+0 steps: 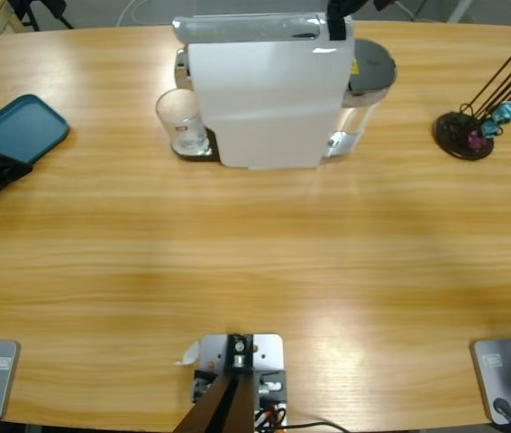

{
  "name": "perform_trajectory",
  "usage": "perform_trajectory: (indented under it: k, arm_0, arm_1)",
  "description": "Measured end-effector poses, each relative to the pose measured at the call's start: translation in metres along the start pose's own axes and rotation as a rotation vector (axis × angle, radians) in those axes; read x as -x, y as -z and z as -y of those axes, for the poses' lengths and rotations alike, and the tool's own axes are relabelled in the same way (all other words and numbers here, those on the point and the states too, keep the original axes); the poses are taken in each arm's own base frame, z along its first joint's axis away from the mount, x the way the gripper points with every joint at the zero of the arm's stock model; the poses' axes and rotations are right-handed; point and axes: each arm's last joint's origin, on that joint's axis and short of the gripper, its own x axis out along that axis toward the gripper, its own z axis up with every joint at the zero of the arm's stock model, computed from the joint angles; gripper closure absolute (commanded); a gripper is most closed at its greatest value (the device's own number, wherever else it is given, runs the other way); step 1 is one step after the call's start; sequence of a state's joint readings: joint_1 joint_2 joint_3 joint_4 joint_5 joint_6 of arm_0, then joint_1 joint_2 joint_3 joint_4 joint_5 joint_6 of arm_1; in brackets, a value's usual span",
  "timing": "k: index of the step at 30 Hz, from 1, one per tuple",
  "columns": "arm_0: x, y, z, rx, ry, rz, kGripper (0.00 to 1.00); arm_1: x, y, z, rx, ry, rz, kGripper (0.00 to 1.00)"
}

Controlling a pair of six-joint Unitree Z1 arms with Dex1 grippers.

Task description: Pour coffee

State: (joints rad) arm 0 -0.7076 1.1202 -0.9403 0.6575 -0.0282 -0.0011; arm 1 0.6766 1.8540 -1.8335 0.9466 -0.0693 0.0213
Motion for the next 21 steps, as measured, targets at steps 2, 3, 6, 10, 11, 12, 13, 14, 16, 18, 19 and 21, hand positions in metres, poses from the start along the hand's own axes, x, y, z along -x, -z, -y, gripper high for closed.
perform_trajectory:
  k: [2,3,6,10,11,12,13,14,16,18,19,21]
  arm_0:
    - [0.000,0.000,0.000,0.000,0.000,0.000,0.081]
    - [0.000,0.000,0.000,0.000,0.000,0.000,0.082]
    - [0.000,0.000,0.000,0.000,0.000,0.000,0.082]
    - [0.000,0.000,0.000,0.000,0.000,0.000,0.082]
    - [0.000,0.000,0.000,0.000,0.000,0.000,0.082]
    - [0.000,0.000,0.000,0.000,0.000,0.000,0.082]
    - [0.000,0.000,0.000,0.000,0.000,0.000,0.082]
    - [0.000,0.000,0.000,0.000,0.000,0.000,0.082]
    - [0.000,0.000,0.000,0.000,0.000,0.001,0.082]
    - [0.000,0.000,0.000,0.000,0.000,0.001,0.081]
    - [0.000,0.000,0.000,0.000,0.000,0.001,0.081]
    - [0.000,0.000,0.000,0.000,0.000,0.001,0.078]
  arm_1:
    - [-0.002,0.000,-0.001,-0.002,-0.009,0.008,1.000]
    - [-0.003,0.001,-0.001,-0.004,-0.012,0.012,1.000]
    - [-0.003,0.003,-0.001,-0.009,-0.015,0.021,1.000]
    - [-0.003,0.004,-0.001,-0.011,-0.016,0.026,1.000]
    - [-0.003,0.005,-0.001,-0.011,-0.016,0.027,1.000]
    - [-0.003,0.006,-0.002,-0.011,-0.016,0.027,1.000]
    - [-0.002,0.006,-0.002,-0.010,-0.016,0.029,1.000]
    - [0.001,0.006,-0.002,-0.010,-0.017,0.033,1.000]
    - [0.005,0.006,-0.002,-0.007,-0.008,0.028,1.000]
    - [0.016,0.002,-0.001,0.000,0.018,0.018,1.000]
    - [0.025,-0.002,0.001,0.005,0.031,0.026,1.000]
    - [0.045,-0.010,0.002,0.012,0.044,0.056,1.000]
